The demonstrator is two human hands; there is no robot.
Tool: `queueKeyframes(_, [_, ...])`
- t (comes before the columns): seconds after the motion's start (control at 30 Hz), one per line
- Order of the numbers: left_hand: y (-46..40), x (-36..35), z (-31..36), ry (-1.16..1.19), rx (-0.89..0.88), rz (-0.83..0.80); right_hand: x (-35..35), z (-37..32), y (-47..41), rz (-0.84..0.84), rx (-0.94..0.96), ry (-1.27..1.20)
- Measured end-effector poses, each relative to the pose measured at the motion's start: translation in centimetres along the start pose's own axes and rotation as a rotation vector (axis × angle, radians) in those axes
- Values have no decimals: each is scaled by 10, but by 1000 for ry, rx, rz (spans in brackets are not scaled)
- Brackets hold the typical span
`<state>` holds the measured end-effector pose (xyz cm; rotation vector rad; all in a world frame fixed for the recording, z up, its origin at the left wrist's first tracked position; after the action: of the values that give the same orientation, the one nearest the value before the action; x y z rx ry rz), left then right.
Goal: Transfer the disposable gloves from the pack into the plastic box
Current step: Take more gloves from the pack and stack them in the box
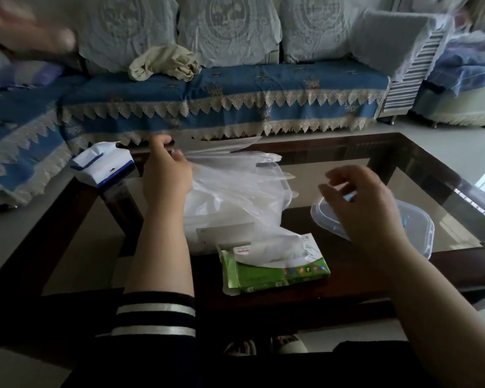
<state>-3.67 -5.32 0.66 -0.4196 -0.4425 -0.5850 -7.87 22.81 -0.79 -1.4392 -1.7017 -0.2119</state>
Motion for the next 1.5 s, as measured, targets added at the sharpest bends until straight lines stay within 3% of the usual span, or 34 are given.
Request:
queueKeyframes(0.07, [0, -6, -7, -116, 11, 13, -7, -34, -10, 15, 145, -81])
queueKeyframes(0.2, [2, -15, -21, -380, -79, -14, -58, -71, -53, -366, 227, 75])
queueKeyframes(0.4, [1, -14, -27, -556, -80, -111, -122, -66, -97, -892, 149, 528])
queueKeyframes(0.5, [1, -15, -31, -681, -193, -109, -144, -61, -101, -1029, 92, 524])
queueKeyframes(0.57, [1, -19, -33, -815, -218, -218, -153, -59, -101, -1098, 66, 511])
queueKeyframes(0.7, [-7, -23, -39, -1005, -86, -429, -162, -58, -99, -1202, -1, 442])
queueKeyframes(0.87, [-8, -21, -39, -1071, 45, -539, -150, -53, -101, -1067, -5, 269])
queueKeyframes(1.1, [5, -10, -23, -925, 13, -444, -58, -55, -78, -260, 122, -142])
queueKeyframes(1.17, [13, -4, -17, -847, -103, -315, -38, -47, -57, -318, 57, -119])
queueKeyframes(1.3, [44, 4, 7, -452, -358, -59, -39, -15, -23, -738, -70, 379])
queueKeyframes(1.33, [52, 5, 13, -360, -382, -100, -45, -8, -17, -824, -62, 386])
queueKeyframes(1.4, [68, 4, 24, -273, -324, -341, -53, 1, -7, -875, -46, 239])
queueKeyframes(1.5, [86, -4, 20, -494, -140, -774, -58, 5, 2, -768, -144, -80])
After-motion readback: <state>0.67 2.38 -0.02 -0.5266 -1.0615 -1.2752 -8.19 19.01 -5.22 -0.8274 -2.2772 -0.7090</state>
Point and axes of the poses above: each hand's wrist, its own y-axis away from the middle knuckle, its own x-axis out of the back of the hand, z = x × y, the point moved 1 cm from there along -y, towards the middle knuckle, and after that the axes turned 4 degrees about -z, right-handed, at the moved point
